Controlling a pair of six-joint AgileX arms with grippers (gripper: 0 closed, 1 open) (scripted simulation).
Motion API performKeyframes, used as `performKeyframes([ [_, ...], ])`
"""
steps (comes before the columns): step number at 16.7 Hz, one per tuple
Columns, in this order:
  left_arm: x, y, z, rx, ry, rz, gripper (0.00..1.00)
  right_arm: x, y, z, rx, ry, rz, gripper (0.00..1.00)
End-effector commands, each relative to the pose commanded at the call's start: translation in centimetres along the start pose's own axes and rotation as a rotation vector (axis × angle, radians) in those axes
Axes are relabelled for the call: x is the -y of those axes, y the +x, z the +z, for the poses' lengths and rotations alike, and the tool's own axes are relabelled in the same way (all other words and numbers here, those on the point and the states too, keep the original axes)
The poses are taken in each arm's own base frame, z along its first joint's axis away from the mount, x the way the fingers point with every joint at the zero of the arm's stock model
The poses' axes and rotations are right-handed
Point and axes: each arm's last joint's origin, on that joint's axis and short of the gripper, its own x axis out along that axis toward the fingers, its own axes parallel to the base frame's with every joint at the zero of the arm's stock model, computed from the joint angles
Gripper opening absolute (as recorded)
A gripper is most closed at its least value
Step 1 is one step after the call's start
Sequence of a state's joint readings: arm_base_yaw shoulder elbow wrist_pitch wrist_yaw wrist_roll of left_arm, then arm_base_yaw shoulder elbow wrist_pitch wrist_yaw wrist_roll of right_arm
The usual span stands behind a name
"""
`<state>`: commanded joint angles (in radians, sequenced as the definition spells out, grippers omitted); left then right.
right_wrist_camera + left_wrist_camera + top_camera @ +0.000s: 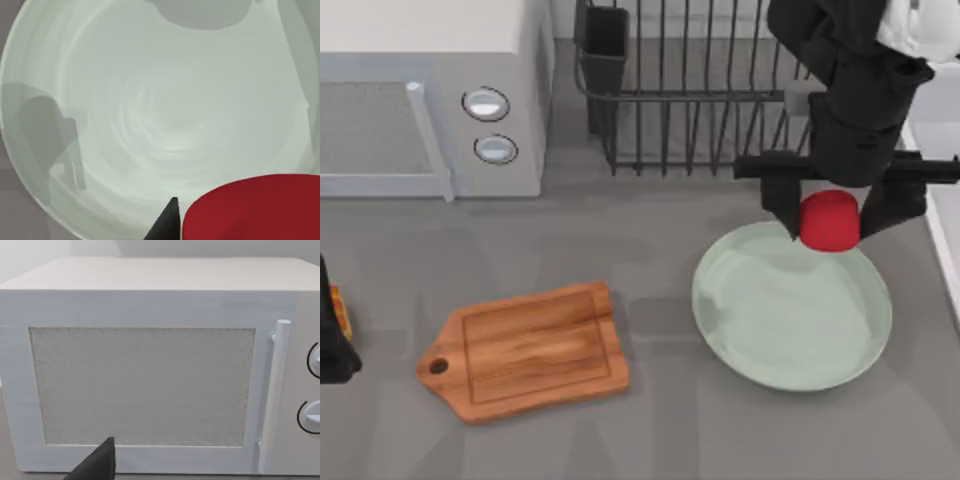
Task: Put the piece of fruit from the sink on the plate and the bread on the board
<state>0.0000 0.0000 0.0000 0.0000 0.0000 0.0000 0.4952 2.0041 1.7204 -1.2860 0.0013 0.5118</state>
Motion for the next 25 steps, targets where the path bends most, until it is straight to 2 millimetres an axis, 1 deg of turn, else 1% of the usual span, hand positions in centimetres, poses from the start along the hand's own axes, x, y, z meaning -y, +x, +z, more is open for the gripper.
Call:
performKeyframes([
  [5, 0.0, 0.0, 0.0, 0.0, 0.0, 0.0, 1.0, -0.14, -0.04, -0.11, -0.001, 0.0, -0.001, 0.0],
  [18, 0.0, 0.0, 0.0, 0.0, 0.0, 0.0, 1.0, -0.14, -0.04, -0.11, -0.001, 0.0, -0.001, 0.98],
  [19, 0.0, 0.0, 0.0, 0.0, 0.0, 0.0, 1.0, -0.14, -0.04, -0.11, -0.001, 0.0, -0.001, 1.0],
  [25, 0.0, 0.0, 0.0, 0.0, 0.0, 0.0, 1.0, -0.14, -0.04, -0.11, -0.001, 0.0, -0.001, 1.0],
])
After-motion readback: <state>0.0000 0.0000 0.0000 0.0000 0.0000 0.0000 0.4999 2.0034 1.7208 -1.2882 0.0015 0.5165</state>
